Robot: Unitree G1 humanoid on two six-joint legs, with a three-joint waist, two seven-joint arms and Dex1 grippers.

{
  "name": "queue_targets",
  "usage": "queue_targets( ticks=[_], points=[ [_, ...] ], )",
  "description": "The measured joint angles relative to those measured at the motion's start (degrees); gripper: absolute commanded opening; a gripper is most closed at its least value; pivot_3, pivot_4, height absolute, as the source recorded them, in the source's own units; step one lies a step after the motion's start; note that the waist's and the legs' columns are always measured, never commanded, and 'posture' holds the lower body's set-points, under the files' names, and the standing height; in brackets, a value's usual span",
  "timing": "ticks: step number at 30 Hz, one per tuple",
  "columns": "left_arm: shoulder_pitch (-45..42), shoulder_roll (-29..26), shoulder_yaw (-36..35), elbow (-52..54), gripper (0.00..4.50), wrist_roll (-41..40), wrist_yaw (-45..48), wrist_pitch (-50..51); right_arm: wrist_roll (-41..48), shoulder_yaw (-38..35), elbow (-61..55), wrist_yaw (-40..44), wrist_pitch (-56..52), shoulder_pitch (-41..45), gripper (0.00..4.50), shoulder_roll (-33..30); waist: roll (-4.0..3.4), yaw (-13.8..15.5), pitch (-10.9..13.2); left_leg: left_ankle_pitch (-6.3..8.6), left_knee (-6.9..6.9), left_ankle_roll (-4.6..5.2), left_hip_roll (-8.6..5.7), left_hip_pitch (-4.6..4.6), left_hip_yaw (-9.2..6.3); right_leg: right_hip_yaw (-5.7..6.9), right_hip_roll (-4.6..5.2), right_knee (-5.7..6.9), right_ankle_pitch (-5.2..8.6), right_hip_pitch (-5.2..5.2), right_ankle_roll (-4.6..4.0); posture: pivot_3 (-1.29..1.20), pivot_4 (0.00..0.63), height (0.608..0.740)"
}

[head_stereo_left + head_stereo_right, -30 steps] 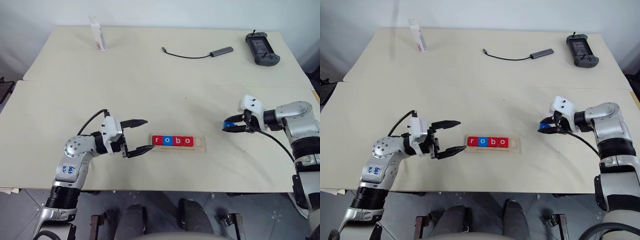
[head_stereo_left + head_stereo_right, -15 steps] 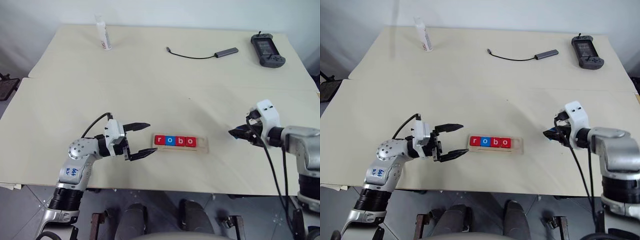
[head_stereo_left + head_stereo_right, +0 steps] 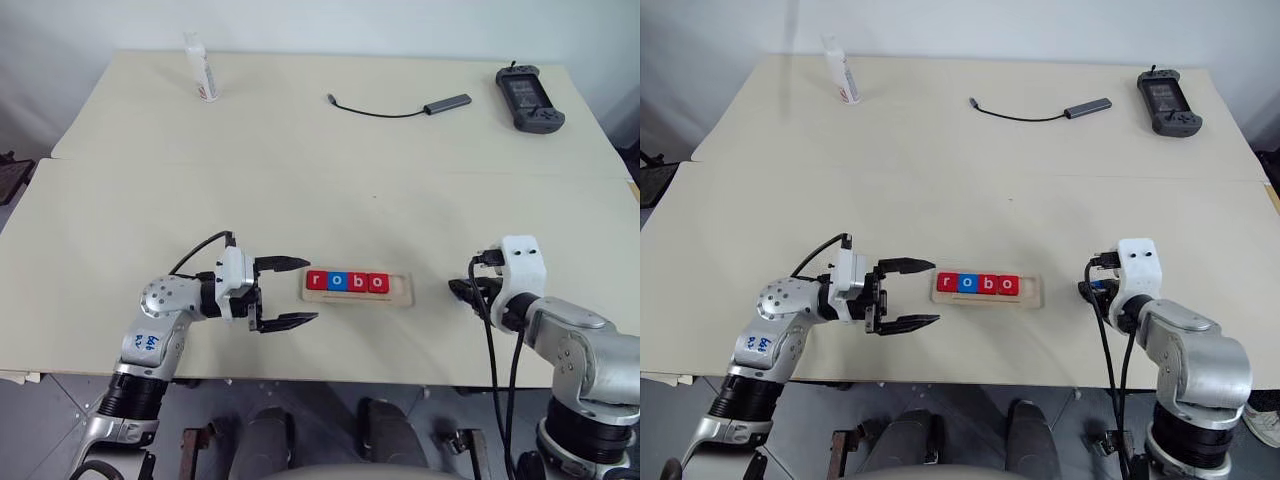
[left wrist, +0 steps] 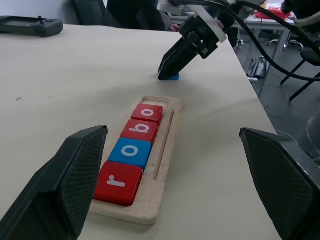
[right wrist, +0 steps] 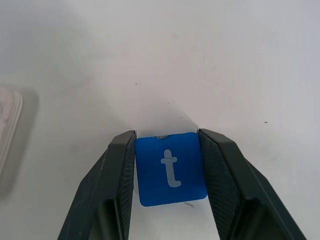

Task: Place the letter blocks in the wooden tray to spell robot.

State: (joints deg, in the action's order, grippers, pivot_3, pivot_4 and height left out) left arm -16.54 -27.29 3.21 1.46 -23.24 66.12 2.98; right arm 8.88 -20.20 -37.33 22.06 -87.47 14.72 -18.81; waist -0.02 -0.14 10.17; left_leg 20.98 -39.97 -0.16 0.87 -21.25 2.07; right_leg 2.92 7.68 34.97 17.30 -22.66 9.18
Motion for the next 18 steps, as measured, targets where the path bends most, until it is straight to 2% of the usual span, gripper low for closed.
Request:
queue_targets(
  ticks=[2,5,7,8,12,18],
  points=[
    [-0.4,0.2,0.0,-0.1,4.5,0.0,-0.1,-0.1,0.2,-0.3,-0.1,-1.0,-0.4,0.3,2.57,0.7,0.0,0.0,0.0,0.0,0.0,0.0,0.0,0.0,0.0,0.0,0.0,0.0,0.0,0.0,0.0,0.0,0.15,0.74],
    [-0.4,0.5,0.0,-0.2,4.5,0.0,-0.3,-0.4,0.8,-0.3,0.8,-1.2,0.4,0.7,3.57,-0.3,0.0,0.0,0.0,0.01,0.02,0.01,-0.01,0.0,0.0,-0.01,0.0,-0.02,0.0,0.0,0.0,0.0,0.15,0.74],
    [-0.4,0.5,0.0,-0.2,4.5,0.0,-0.3,-0.5,1.7,-0.1,3.0,0.1,2.6,0.6,4.27,-3.5,0.0,0.1,0.0,0.02,0.01,0.04,-0.03,-0.01,0.0,-0.02,0.02,-0.02,0.0,0.0,0.0,0.0,0.15,0.74],
    [-0.4,0.5,0.0,-0.2,4.5,0.0,-0.4,-0.5,2.9,0.3,5.0,2.6,4.6,0.4,4.48,-7.4,-0.01,0.2,0.0,0.04,0.0,0.08,-0.06,-0.03,0.0,-0.03,0.04,-0.04,0.0,0.0,0.0,0.0,0.15,0.74],
    [-0.4,0.4,-0.1,-0.3,4.5,0.0,-0.4,-0.6,6.9,2.2,12.5,14.1,15.3,-0.9,4.48,-21.5,0.0,0.1,0.0,0.09,0.05,0.17,-0.04,-0.01,0.02,-0.03,0.03,-0.14,0.0,0.03,0.0,0.0,0.15,0.74],
    [-0.4,-0.1,-0.4,-0.3,4.5,0.0,-0.6,-0.5,8.2,6.7,26.3,33.7,42.0,-4.0,4.48,-33.5,0.02,0.0,0.0,0.09,0.05,0.17,-0.03,0.02,0.09,-0.04,0.02,-0.2,-0.01,0.05,0.02,0.0,0.15,0.74]
  ],
)
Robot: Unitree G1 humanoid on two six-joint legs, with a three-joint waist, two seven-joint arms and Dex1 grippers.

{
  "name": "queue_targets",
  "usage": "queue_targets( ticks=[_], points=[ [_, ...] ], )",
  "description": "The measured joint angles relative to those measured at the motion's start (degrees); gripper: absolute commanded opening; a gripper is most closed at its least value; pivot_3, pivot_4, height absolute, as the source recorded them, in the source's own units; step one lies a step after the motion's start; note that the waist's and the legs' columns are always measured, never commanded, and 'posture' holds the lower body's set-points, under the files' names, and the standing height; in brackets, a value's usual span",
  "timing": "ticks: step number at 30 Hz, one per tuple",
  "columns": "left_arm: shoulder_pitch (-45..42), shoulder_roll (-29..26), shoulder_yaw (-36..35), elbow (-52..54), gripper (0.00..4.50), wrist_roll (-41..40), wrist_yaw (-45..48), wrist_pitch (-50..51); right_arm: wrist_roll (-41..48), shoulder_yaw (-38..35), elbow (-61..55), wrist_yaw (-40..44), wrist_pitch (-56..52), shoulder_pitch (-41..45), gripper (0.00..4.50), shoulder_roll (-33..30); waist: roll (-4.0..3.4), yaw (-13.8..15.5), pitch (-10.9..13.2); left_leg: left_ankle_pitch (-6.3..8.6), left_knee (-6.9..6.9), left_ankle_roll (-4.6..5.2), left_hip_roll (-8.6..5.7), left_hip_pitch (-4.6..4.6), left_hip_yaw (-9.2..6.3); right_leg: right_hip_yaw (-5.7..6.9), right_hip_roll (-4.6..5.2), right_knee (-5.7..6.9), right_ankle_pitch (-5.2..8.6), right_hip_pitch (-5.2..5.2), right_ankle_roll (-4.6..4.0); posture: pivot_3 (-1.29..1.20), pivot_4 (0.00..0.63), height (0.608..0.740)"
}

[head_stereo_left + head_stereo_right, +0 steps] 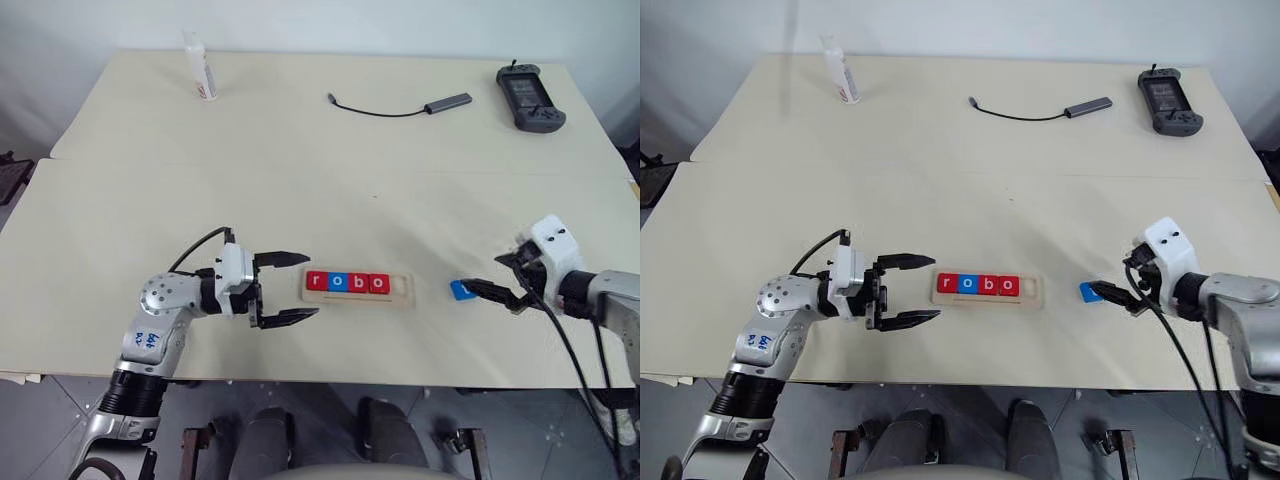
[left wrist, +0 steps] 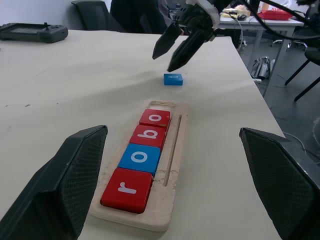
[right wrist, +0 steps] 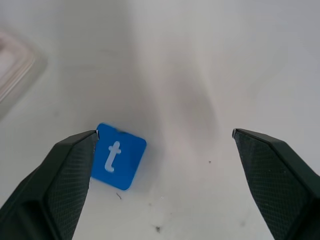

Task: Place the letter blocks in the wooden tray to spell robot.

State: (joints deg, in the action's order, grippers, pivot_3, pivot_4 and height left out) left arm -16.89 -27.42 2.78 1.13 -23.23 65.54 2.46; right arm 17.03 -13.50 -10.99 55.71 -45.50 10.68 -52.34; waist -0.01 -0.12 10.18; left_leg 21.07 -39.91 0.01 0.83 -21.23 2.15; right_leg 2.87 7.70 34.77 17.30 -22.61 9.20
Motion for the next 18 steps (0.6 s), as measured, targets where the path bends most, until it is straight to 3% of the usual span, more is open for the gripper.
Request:
queue_targets(
  ticks=[7,12,18],
  points=[
    [0.9,-1.9,-0.7,0.3,4.5,-0.4,1.1,0.4,-5.4,8.8,23.5,23.2,38.3,5.9,4.48,-7.7,0.01,-0.1,0.0,-0.01,-0.06,-0.01,0.03,0.05,0.04,0.01,0.0,-0.05,-0.02,0.06,0.03,0.0,0.15,0.74],
    [0.9,-2.7,-0.7,0.7,4.5,-1.1,2.3,0.8,-11.2,15.7,40.3,27.5,53.9,17.2,4.48,-5.5,0.01,-0.4,0.0,-0.03,-0.09,-0.07,0.08,0.07,0.06,0.03,-0.02,-0.04,-0.02,0.06,0.03,0.0,0.15,0.74],
    [1.2,-3.3,-0.8,1.7,4.5,-1.3,2.3,1.5,-13.1,18.5,48.8,28.7,60.6,23.5,4.48,-1.2,0.01,-0.3,0.0,-0.05,-0.11,-0.1,0.08,0.05,0.02,0.07,-0.01,-0.04,-0.02,0.09,0.03,0.0,0.15,0.74]
  ],
)
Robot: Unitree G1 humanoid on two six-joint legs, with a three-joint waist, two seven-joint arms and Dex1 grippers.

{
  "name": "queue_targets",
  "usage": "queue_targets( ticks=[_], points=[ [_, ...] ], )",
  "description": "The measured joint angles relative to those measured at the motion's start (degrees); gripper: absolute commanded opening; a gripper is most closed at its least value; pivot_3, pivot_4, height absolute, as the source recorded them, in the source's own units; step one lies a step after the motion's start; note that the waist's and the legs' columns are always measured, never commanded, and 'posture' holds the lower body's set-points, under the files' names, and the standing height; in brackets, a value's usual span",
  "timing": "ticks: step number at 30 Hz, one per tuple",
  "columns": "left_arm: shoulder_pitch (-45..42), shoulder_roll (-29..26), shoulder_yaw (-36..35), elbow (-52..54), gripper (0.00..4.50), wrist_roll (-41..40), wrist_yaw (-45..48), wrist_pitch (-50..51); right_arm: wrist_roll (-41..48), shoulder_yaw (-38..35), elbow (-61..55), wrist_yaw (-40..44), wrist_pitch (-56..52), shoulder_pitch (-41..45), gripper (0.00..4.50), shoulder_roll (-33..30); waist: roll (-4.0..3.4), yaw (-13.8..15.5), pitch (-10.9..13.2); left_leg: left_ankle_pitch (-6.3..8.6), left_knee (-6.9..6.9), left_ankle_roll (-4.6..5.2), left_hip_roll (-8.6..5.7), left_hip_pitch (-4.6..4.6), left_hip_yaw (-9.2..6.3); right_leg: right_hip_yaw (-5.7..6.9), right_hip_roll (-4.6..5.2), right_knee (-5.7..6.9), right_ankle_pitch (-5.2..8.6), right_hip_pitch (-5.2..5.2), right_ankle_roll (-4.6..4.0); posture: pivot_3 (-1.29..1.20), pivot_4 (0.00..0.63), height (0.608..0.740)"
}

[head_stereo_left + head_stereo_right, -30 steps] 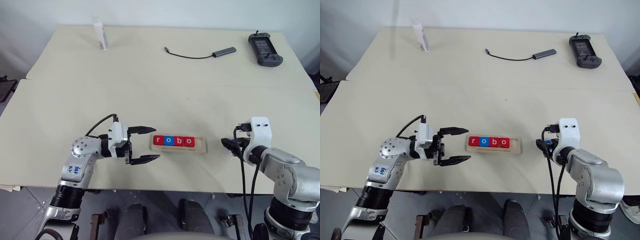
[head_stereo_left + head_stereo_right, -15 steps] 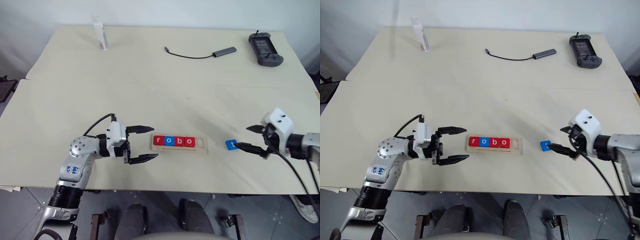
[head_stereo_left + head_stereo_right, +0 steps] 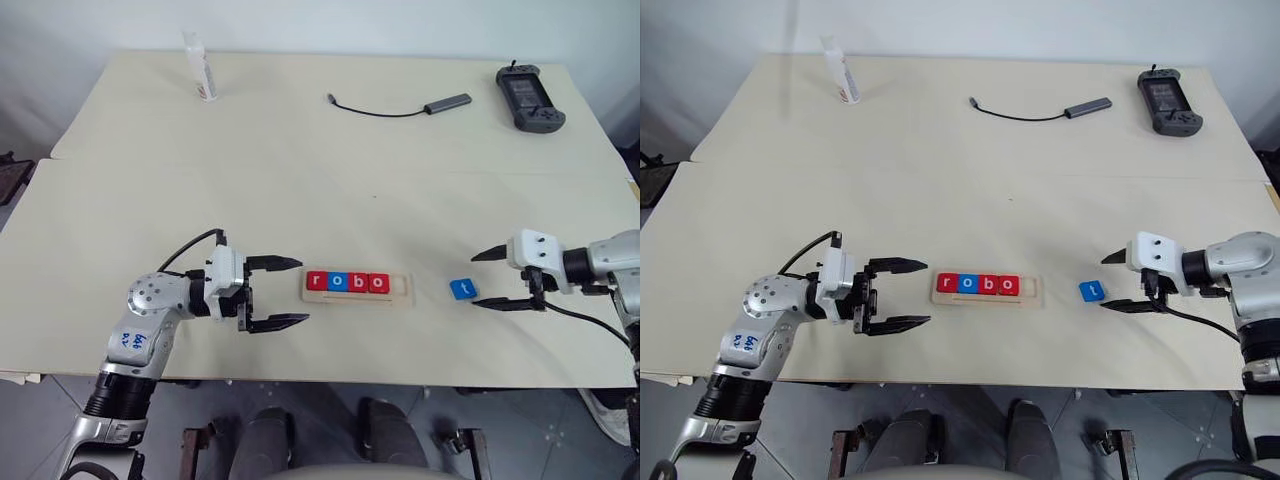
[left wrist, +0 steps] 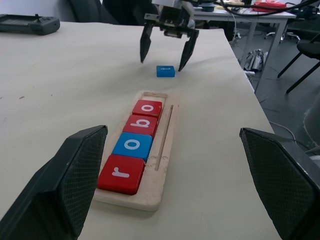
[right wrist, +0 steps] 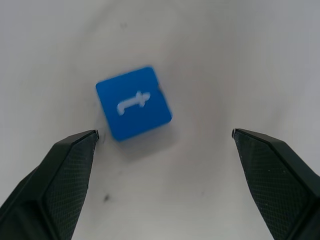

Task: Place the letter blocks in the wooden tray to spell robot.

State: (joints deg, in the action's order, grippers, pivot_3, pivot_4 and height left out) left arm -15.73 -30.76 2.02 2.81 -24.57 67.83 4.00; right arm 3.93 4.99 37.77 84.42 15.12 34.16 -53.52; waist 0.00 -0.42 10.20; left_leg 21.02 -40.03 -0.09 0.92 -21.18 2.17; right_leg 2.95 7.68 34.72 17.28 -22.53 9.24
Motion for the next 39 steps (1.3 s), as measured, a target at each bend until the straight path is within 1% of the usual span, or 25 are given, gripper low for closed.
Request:
queue_targets(
  ticks=[2,5,6,7,12,13,16,18,23,27,30,33,39],
  points=[
    [0.3,-0.5,0.0,1.0,4.5,-0.1,-0.2,0.4,0.0,0.6,1.2,0.9,1.0,1.0,4.48,0.7,0.0,0.0,0.0,0.0,0.0,0.0,0.0,0.0,-0.01,0.01,0.0,0.0,0.0,0.01,0.0,0.0,0.15,0.74],
    [0.3,-0.7,0.0,1.4,4.5,-0.2,-0.4,1.1,0.1,1.2,2.0,1.8,0.9,1.5,3.88,0.9,0.0,0.1,0.0,-0.01,-0.01,-0.01,0.0,0.0,-0.03,0.02,0.0,0.01,0.0,0.03,0.0,0.0,0.15,0.74],
    [0.4,-0.8,0.0,1.6,4.5,-0.2,-0.6,1.2,0.1,1.4,2.1,2.2,0.7,1.5,3.5,0.9,0.0,0.1,0.0,-0.01,-0.02,-0.01,0.0,0.0,-0.03,0.02,0.0,0.0,0.0,0.04,0.0,0.0,0.15,0.74],
    [0.4,-0.8,0.0,1.8,4.5,-0.2,-0.7,1.3,0.2,1.5,2.1,2.4,0.6,1.5,3.27,0.9,0.0,0.1,0.0,-0.01,-0.03,-0.01,0.0,0.01,-0.03,0.02,0.0,0.0,0.0,0.05,0.0,0.0,0.15,0.74],
    [0.4,-0.8,0.0,3.1,4.5,-0.5,-0.7,1.5,1.0,1.9,1.2,2.7,-1.6,1.3,1.56,1.0,0.0,0.1,0.0,-0.02,-0.08,-0.03,0.01,0.03,-0.03,0.02,0.0,0.05,-0.01,0.05,-0.01,0.0,0.15,0.74],
    [0.4,-0.7,0.0,3.2,4.5,-0.6,-0.7,1.5,1.2,1.9,0.5,2.7,-2.0,1.2,1.47,1.0,0.0,0.0,0.0,-0.02,-0.08,-0.04,0.01,0.04,-0.02,0.02,0.0,0.07,-0.01,0.05,-0.01,0.0,0.15,0.74],
    [0.4,-0.7,0.0,3.2,4.5,-0.6,-0.7,1.5,2.6,1.5,-2.6,2.5,-4.6,0.5,1.47,1.6,-0.01,0.1,0.0,-0.03,-0.07,-0.05,0.02,0.03,-0.03,0.02,0.0,0.08,-0.01,0.03,-0.01,0.0,0.15,0.74],
    [0.5,-0.7,0.0,3.2,4.5,-0.6,-0.7,1.5,5.6,0.9,-8.0,2.4,-8.8,-0.1,1.47,2.4,-0.02,0.1,0.0,-0.03,-0.07,-0.05,0.02,0.01,-0.03,0.02,0.0,0.09,-0.01,0.01,-0.01,0.0,0.15,0.74],
    [1.1,-0.5,-0.3,3.2,4.5,-0.7,-1.9,1.1,11.9,-0.4,-27.4,0.9,-23.9,-3.7,1.47,2.2,-0.02,0.5,0.0,-0.03,-0.07,-0.05,0.0,-0.04,-0.12,0.07,0.02,0.09,-0.01,0.01,-0.01,0.0,0.15,0.74],
    [1.6,-0.3,-0.6,3.2,4.5,-0.7,-2.8,1.1,10.9,2.0,-34.5,-1.8,-31.7,-4.6,1.47,2.2,-0.02,0.6,0.0,-0.02,-0.07,-0.05,-0.03,-0.05,-0.12,0.07,0.06,0.07,-0.01,0.01,-0.02,0.0,0.15,0.74],
    [2.0,0.0,-0.6,3.2,4.5,-0.7,-3.4,1.1,8.4,4.5,-36.0,-4.2,-34.0,-5.3,1.47,2.3,-0.02,0.5,0.0,-0.02,-0.05,-0.04,-0.03,-0.05,-0.1,0.06,0.05,0.07,-0.01,-0.01,-0.02,0.0,0.15,0.74],
    [2.2,0.1,-0.6,3.4,4.5,-0.7,-3.9,1.1,6.4,5.9,-35.6,-6.1,-33.9,-5.3,1.47,2.8,-0.02,0.4,0.0,-0.02,-0.04,-0.05,-0.03,-0.04,-0.1,0.06,0.03,0.07,-0.01,-0.01,-0.02,0.0,0.15,0.74],
    [2.9,0.2,-0.9,3.5,4.5,-0.7,-4.6,1.1,5.3,6.3,-35.0,-7.6,-33.9,-5.2,1.47,4.6,-0.02,0.3,0.0,-0.02,-0.05,-0.05,-0.02,-0.05,-0.09,0.06,0.03,0.08,-0.01,-0.02,-0.01,0.0,0.15,0.74]
  ],
)
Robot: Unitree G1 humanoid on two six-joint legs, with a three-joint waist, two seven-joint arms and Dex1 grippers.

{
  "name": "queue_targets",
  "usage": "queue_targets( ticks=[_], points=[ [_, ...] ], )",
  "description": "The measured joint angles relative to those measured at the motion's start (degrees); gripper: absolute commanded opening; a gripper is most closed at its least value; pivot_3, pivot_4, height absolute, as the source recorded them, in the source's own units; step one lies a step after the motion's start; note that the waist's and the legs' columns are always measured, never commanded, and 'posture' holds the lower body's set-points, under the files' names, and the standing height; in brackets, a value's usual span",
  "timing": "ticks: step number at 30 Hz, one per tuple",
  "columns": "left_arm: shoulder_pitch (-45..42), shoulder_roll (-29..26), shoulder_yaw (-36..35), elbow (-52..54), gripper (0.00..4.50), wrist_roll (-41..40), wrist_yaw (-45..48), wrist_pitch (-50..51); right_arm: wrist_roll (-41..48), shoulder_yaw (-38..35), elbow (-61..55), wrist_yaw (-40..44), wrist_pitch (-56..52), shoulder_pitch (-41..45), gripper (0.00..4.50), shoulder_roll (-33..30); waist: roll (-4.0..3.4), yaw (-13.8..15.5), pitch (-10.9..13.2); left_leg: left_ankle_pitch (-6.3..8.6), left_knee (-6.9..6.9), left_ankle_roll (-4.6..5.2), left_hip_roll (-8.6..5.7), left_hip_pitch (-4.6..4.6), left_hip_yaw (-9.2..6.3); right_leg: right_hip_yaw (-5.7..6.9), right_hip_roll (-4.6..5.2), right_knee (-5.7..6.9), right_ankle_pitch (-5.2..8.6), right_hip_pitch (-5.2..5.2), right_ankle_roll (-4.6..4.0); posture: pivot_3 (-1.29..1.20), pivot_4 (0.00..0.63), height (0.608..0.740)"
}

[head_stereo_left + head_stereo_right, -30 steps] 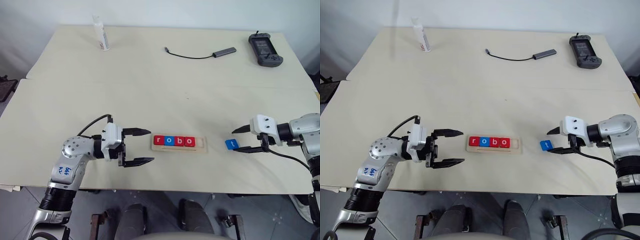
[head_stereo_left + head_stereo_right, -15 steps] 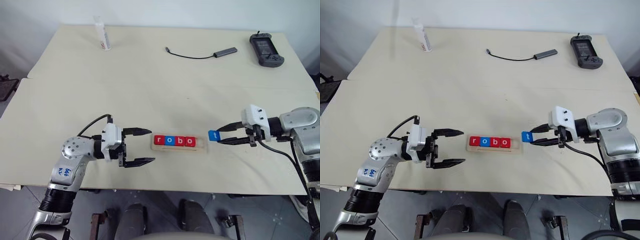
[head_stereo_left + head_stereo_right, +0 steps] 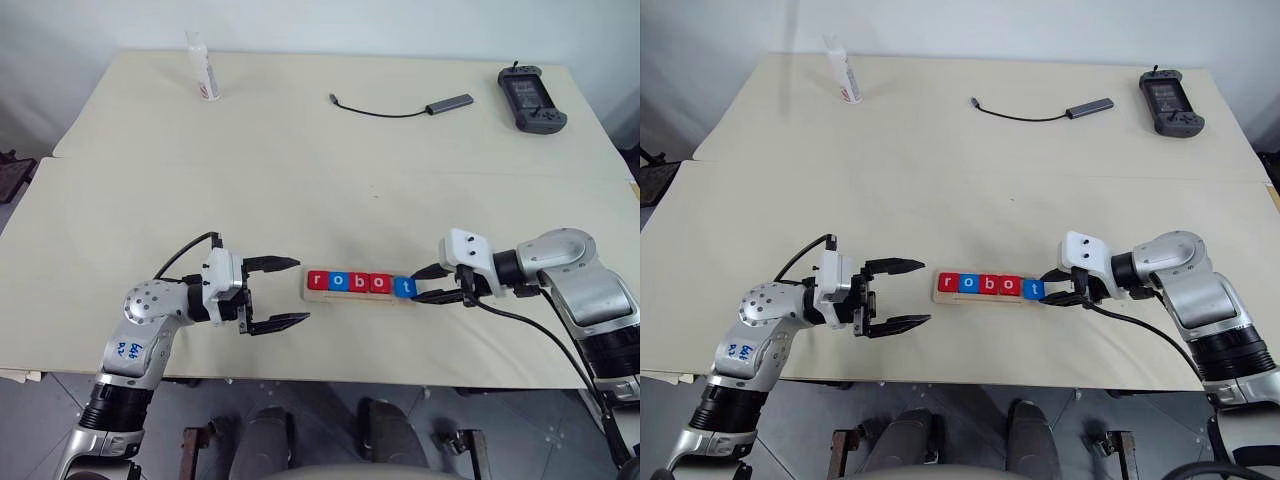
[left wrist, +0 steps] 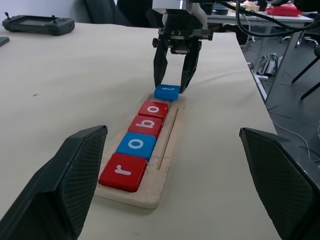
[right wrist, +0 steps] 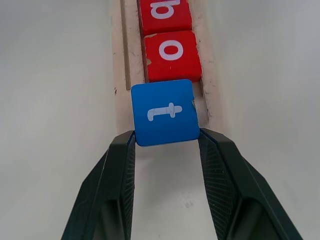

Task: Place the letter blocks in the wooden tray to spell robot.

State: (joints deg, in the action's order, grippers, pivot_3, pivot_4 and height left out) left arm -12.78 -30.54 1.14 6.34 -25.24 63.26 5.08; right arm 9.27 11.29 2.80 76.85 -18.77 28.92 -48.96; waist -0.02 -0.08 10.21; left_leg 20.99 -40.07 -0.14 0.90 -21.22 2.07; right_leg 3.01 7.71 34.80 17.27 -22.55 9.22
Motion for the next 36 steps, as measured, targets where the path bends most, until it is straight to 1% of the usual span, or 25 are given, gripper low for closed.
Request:
queue_targets(
  ticks=[13,15,18,20,22,27,28,29,30,31,33,34,36],
  points=[
    [0.2,0.0,-0.1,1.2,4.5,0.0,-1.5,0.2,-2.0,2.2,1.7,-1.2,-1.2,3.1,1.47,1.2,0.0,0.0,0.0,0.0,0.0,0.0,0.0,0.0,0.0,0.0,0.0,0.0,0.0,0.0,0.0,0.0,0.15,0.74],
    [0.2,0.0,-0.1,1.7,4.5,0.0,-1.6,0.3,-2.3,2.4,1.7,-1.4,-2.3,3.6,2.19,1.2,0.0,0.0,0.0,0.0,-0.01,0.0,0.0,0.0,0.0,0.0,0.0,0.0,0.0,0.01,0.0,0.0,0.15,0.74],
    [0.2,0.0,-0.1,1.8,4.5,0.0,-1.8,0.5,-2.3,2.4,1.1,-1.5,-3.9,3.8,3.15,1.2,0.0,0.0,0.0,0.0,0.0,0.0,0.0,0.01,0.0,0.0,0.0,0.01,0.0,0.01,0.0,0.0,0.15,0.74],
    [0.1,0.1,-0.1,1.8,4.5,0.0,-1.9,0.5,-1.8,2.3,0.4,-1.3,-4.4,3.0,3.87,1.2,0.0,0.0,0.0,0.0,0.0,0.0,0.0,0.0,-0.01,0.0,0.0,0.0,0.0,0.01,0.0,0.0,0.15,0.74],
    [0.0,0.1,-0.1,1.8,4.5,0.0,-1.9,0.6,-0.7,1.8,-0.6,-0.7,-4.9,2.0,4.47,1.0,0.0,0.0,0.0,0.0,0.01,0.0,0.0,-0.01,-0.01,0.0,0.0,-0.01,0.0,0.0,0.0,0.0,0.15,0.74],
    [-0.3,0.1,-0.1,1.8,4.5,0.0,-1.9,0.7,1.0,-1.8,-0.9,-0.3,-3.3,1.0,4.47,-1.8,0.0,0.0,0.0,0.0,0.01,0.0,0.0,0.0,0.0,0.0,0.0,-0.01,0.0,0.01,0.0,0.0,0.15,0.74],
    [-0.4,0.1,-0.1,1.7,4.5,0.0,-1.9,0.7,1.4,-3.2,-0.6,-0.2,-2.5,0.8,4.04,-2.2,0.0,0.0,0.0,0.0,0.01,0.0,0.0,0.0,0.0,0.0,-0.01,-0.02,0.0,0.01,0.0,0.0,0.15,0.74],
    [-0.4,0.1,-0.1,1.7,4.5,0.0,-1.8,0.7,1.5,-3.6,-0.4,-0.2,-2.4,0.7,3.86,-2.3,0.0,0.0,0.0,0.0,0.01,0.0,0.0,0.0,0.0,0.0,-0.01,-0.02,0.0,0.01,0.0,0.0,0.15,0.74],
    [-0.5,0.1,-0.1,1.7,4.5,0.0,-1.8,0.7,2.0,-4.2,-0.4,-0.2,-2.3,0.3,3.48,-2.3,0.0,0.0,0.0,0.0,0.01,0.0,0.0,0.0,0.0,0.0,-0.01,-0.02,0.0,0.01,0.0,0.0,0.15,0.74],
    [-0.5,0.1,-0.1,1.7,4.5,0.0,-1.8,0.7,2.3,-4.5,-0.3,-0.2,-2.3,0.0,3.22,-2.3,0.0,0.0,0.0,0.0,0.01,0.0,0.0,0.0,0.0,0.0,-0.01,-0.01,0.0,0.01,0.0,0.0,0.15,0.74],
    [-0.6,0.1,-0.1,1.7,4.5,0.0,-1.7,0.7,2.4,-4.9,0.3,-0.6,-1.9,-0.2,2.45,-2.3,0.0,0.0,0.0,0.0,0.01,0.0,0.0,0.0,0.01,0.0,-0.01,-0.01,0.0,0.01,0.0,0.0,0.15,0.74],
    [-0.6,0.1,0.0,1.7,4.5,0.0,-1.7,0.7,2.4,-5.1,0.4,-0.9,-1.2,-0.4,2.17,-2.2,0.0,0.0,0.0,0.0,0.01,0.0,0.0,0.0,0.01,0.0,-0.01,-0.01,0.0,0.01,0.0,0.0,0.15,0.74],
    [-0.6,0.1,0.0,1.7,4.5,0.0,-1.7,0.7,2.5,-5.5,0.7,-1.5,0.1,-1.0,1.42,-2.0,0.0,0.0,0.0,0.0,0.01,0.0,0.0,0.01,0.0,0.0,-0.01,-0.01,0.0,0.01,0.0,0.0,0.15,0.74]
  ],
)
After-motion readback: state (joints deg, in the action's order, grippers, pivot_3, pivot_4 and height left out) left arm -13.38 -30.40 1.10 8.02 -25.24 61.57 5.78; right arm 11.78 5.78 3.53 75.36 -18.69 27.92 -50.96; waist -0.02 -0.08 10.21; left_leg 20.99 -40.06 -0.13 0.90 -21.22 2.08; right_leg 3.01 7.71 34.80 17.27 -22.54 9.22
